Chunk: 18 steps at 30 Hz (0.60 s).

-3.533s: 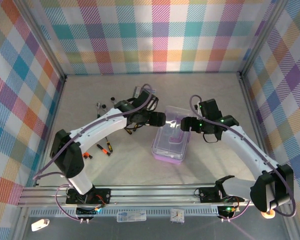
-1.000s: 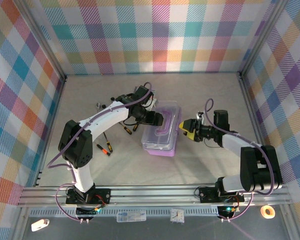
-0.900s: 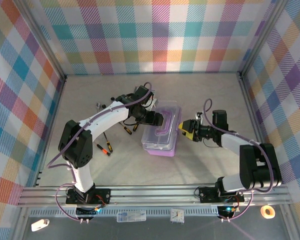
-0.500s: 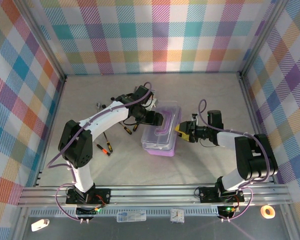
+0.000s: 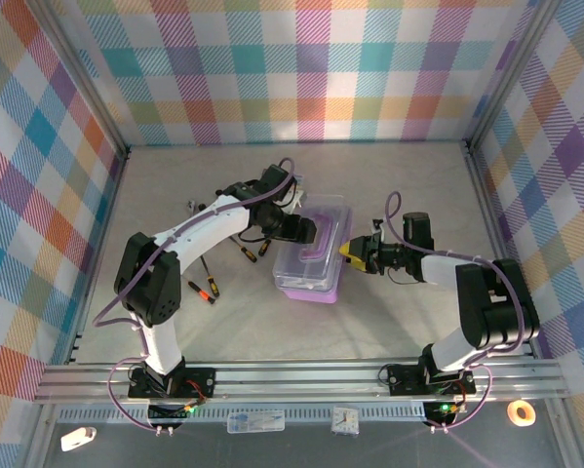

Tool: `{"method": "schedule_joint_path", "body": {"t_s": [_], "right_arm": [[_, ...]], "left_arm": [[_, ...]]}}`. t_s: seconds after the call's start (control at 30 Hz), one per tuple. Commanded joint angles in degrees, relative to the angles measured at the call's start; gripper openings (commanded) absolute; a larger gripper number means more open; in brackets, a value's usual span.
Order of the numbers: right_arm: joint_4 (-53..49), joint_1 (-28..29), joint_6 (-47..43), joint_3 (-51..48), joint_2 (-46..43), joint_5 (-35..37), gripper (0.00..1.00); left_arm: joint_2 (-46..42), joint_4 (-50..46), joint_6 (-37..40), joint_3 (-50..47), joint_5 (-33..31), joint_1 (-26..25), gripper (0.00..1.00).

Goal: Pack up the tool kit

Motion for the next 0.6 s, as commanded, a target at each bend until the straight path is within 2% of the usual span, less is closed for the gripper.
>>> {"method": "schedule_joint_path", "body": {"t_s": [0.0, 0.2, 0.3, 0.4, 0.47, 0.5, 0.57], "right_arm": [[-6.3, 0.8, -4.0, 3.9, -4.8, 1.9, 0.35], [-13.8, 0.9, -6.5, 5.7, -7.0, 7.5, 0.28], [-16.2, 1.3, -8.2, 6.0, -8.3, 10.0, 0.28], [-18.6, 0.9, -9.1, 6.2, -7.9, 11.0, 0.38], [-15.8, 0.5, -8.9, 5.5, -5.1, 7.7, 0.63], [-14.9, 0.4, -8.4, 5.6, -3.6, 7.2, 0.67], [-9.4, 0.4, -6.5, 4.0, -1.2, 5.3, 0.69]], "left_arm": [[4.5, -6.6, 0.5, -1.5, -7.9, -0.5, 0.59], [5.8, -8.2, 0.2, -0.6, -12.5, -1.3, 0.59], [6.2, -8.4, -0.1, -0.7, -13.7, -1.4, 0.59], [5.7, -7.4, -0.1, -1.5, -12.9, -1.3, 0.58], [5.7, -6.4, 0.5, -2.1, -10.2, -0.8, 0.58], [5.8, -6.1, 0.5, -2.4, -9.1, -0.4, 0.57], [5.6, -4.8, 0.5, -3.7, -6.5, 0.9, 0.55]]}}
